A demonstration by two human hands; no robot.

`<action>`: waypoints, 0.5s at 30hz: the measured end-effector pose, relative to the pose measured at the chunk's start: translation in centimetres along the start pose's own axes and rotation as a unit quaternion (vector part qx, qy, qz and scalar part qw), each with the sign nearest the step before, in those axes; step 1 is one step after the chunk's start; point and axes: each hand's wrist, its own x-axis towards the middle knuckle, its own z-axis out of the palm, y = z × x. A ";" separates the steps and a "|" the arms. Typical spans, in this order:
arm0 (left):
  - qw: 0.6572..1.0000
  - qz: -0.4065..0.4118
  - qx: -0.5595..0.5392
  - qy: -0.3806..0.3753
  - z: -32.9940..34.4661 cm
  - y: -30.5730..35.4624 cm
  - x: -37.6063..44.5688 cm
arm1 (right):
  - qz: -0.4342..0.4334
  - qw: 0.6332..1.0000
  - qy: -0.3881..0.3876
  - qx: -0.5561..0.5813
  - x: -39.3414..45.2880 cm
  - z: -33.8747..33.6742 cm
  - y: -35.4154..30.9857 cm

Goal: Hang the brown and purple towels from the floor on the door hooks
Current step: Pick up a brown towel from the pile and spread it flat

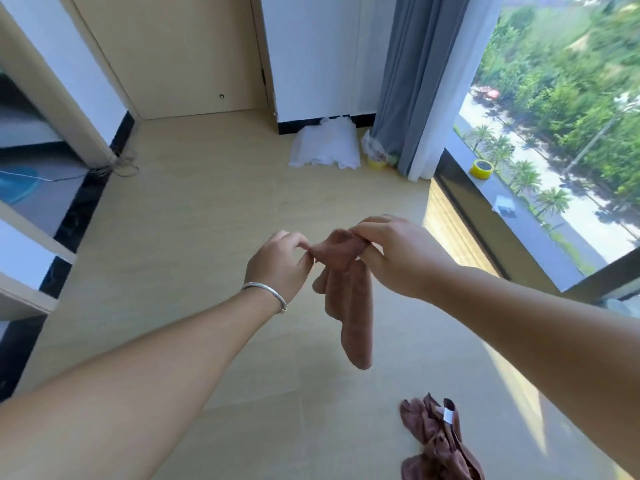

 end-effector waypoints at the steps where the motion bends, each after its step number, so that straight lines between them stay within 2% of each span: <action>1: 1.000 -0.005 -0.009 -0.007 -0.2 -0.6 -0.2 | -0.010 1.000 0.004 0.013 -0.1 -0.6 -0.7; 5: 0.997 0.001 -0.036 -0.064 -0.1 -2.0 -1.5 | -0.032 0.998 0.019 0.057 -0.9 -2.5 -2.7; 11: 0.997 -0.031 -0.060 -0.043 2.6 -3.2 -2.7 | -0.015 0.998 0.047 0.034 -3.6 -1.6 -2.7; 13: 0.997 -0.053 -0.050 -0.036 3.1 -4.6 -3.3 | -0.003 0.999 0.013 -0.040 -4.4 -0.5 -1.8; 15: 0.996 -0.046 -0.043 -0.070 3.1 -6.7 -4.8 | 0.012 0.985 -0.076 -0.154 -5.3 1.2 -0.7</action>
